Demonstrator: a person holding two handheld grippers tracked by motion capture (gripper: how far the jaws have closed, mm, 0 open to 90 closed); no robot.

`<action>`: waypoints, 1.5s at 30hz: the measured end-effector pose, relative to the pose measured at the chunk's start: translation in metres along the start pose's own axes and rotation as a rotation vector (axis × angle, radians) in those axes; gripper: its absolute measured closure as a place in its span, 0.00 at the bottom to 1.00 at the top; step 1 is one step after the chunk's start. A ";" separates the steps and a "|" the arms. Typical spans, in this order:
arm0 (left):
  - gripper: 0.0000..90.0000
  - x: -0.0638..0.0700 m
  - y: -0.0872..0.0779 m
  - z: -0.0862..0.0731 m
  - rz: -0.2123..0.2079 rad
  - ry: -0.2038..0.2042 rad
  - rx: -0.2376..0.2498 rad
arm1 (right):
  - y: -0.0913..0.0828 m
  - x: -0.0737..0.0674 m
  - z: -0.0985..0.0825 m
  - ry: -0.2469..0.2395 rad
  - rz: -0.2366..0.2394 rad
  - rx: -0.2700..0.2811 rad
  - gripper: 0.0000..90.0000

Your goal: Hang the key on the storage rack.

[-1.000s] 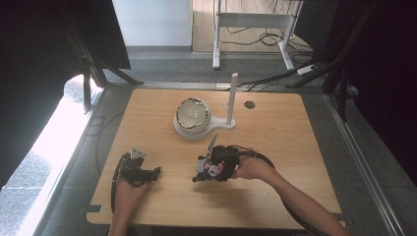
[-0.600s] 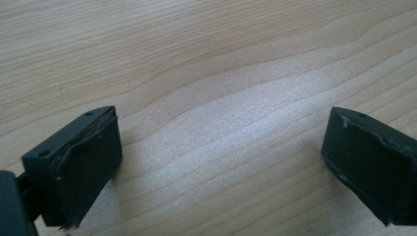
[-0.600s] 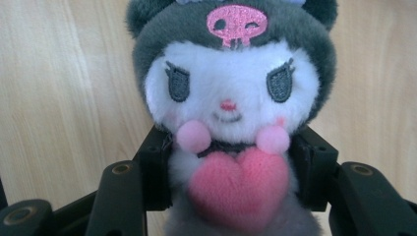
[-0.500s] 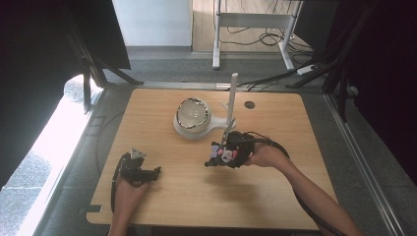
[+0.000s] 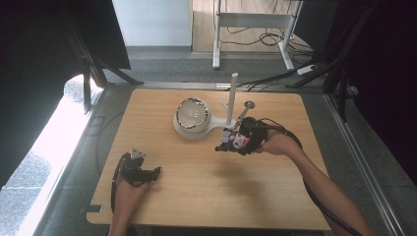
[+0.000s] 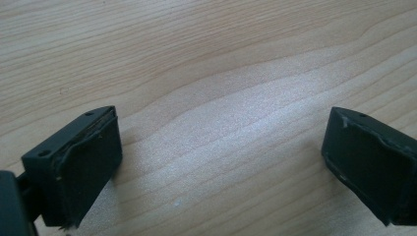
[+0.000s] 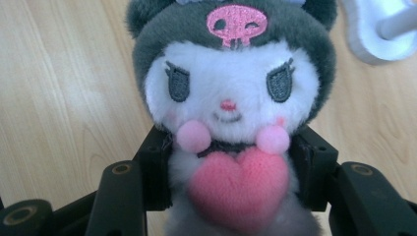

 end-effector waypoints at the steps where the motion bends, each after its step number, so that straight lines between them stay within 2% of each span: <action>1: 0.02 0.000 0.000 0.000 0.000 0.000 0.000 | 0.000 0.000 0.000 0.000 0.000 0.000 0.50; 4: 0.02 0.000 0.000 0.000 0.000 0.000 0.000 | -0.011 0.012 -0.002 0.023 -0.021 0.013 0.50; 7: 0.02 0.000 0.000 0.000 0.000 0.000 0.000 | -0.017 0.017 -0.003 0.034 -0.031 0.019 0.50; 12: 0.02 0.000 0.000 0.000 0.000 0.000 0.000 | -0.035 0.036 -0.005 0.083 -0.056 0.038 0.50; 13: 0.02 0.000 0.000 0.000 0.000 0.000 0.000 | -0.035 0.036 -0.005 0.083 -0.056 0.038 0.50; 16: 0.02 0.000 0.000 0.000 0.000 0.000 0.000 | -0.048 0.049 -0.007 0.110 -0.079 0.046 0.50; 25: 0.02 0.000 0.000 0.000 -0.001 -0.001 0.000 | -0.075 0.074 -0.006 0.173 -0.118 0.077 0.50; 34: 0.02 0.000 0.000 0.000 -0.003 0.000 -0.004 | -0.096 0.091 0.003 0.223 -0.157 0.107 0.50; 43: 0.02 0.000 0.000 0.000 -0.003 0.002 -0.005 | -0.115 0.105 0.010 0.253 -0.207 0.122 0.50; 45: 0.02 0.000 0.000 0.000 -0.003 0.002 -0.006 | -0.116 0.105 0.011 0.255 -0.206 0.125 0.50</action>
Point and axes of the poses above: each handheld gripper's, and its own axes: y roughly forward along the jaws, z roughly out of its top, x roughly to its right, the point moved 5 cm from there along y, roughly forward along the jaws, and after that the axes turned 2 degrees about y, right-handed, at the moved point
